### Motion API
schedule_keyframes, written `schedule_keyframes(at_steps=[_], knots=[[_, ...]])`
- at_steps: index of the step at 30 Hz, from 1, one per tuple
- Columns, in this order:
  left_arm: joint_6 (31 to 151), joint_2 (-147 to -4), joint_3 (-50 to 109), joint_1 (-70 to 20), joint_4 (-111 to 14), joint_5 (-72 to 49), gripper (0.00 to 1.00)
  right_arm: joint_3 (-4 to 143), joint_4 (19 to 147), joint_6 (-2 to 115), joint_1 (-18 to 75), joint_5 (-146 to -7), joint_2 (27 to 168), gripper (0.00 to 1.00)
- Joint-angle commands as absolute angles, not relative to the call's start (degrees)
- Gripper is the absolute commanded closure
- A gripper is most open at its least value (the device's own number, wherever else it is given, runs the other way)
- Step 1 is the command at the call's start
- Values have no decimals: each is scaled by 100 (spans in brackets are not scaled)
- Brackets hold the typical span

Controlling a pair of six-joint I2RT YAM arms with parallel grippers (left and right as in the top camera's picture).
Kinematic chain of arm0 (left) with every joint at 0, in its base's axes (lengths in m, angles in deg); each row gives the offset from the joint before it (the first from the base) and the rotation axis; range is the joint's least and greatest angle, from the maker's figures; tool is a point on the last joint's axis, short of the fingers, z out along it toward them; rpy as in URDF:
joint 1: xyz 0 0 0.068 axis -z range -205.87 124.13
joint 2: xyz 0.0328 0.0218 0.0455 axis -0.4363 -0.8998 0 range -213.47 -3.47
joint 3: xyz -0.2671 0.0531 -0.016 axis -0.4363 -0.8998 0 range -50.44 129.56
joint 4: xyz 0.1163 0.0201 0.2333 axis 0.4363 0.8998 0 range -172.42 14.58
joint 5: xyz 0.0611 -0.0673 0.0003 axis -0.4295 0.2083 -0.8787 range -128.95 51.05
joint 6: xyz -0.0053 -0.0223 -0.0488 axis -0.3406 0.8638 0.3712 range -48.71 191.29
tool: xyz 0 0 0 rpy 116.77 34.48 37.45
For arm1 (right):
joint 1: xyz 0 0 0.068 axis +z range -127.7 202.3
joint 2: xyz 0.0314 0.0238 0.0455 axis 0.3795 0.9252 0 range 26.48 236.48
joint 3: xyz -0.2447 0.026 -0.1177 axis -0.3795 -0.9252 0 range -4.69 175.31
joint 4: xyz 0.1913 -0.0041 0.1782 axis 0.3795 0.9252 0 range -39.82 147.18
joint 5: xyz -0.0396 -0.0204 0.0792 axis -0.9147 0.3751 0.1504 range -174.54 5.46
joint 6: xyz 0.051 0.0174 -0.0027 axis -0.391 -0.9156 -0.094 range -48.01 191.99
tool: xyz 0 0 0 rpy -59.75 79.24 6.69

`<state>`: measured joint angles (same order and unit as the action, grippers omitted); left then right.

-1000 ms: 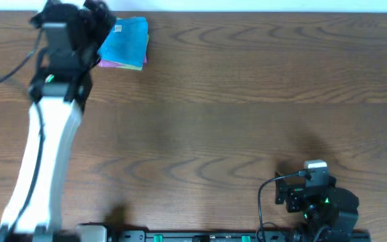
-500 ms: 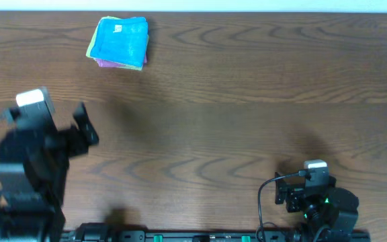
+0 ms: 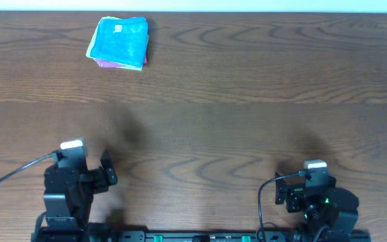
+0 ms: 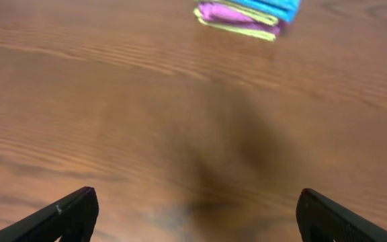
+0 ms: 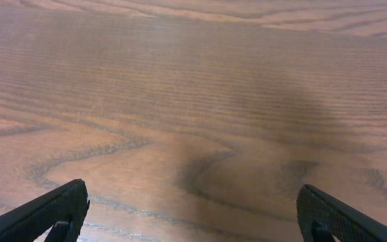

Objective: Fold the cloth

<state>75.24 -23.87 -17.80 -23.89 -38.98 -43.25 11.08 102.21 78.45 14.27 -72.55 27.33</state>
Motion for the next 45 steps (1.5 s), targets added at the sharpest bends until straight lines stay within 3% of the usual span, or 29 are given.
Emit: schedule_keyframes(at_steps=[1,12,45], knots=[[7401,-2123,-2132,-2402,-3889,-3875,5,1093,10238,7803,1383,-7231,2700,1],[7406,-1089,-3224,-2404,-3867,-3783,5,1093,10236,7803,1383,-7231,2698,1],[7458,-934,-3981,-2402,-3470,-3942,0,1093,10238,7803,1383,-7231,2700,1]])
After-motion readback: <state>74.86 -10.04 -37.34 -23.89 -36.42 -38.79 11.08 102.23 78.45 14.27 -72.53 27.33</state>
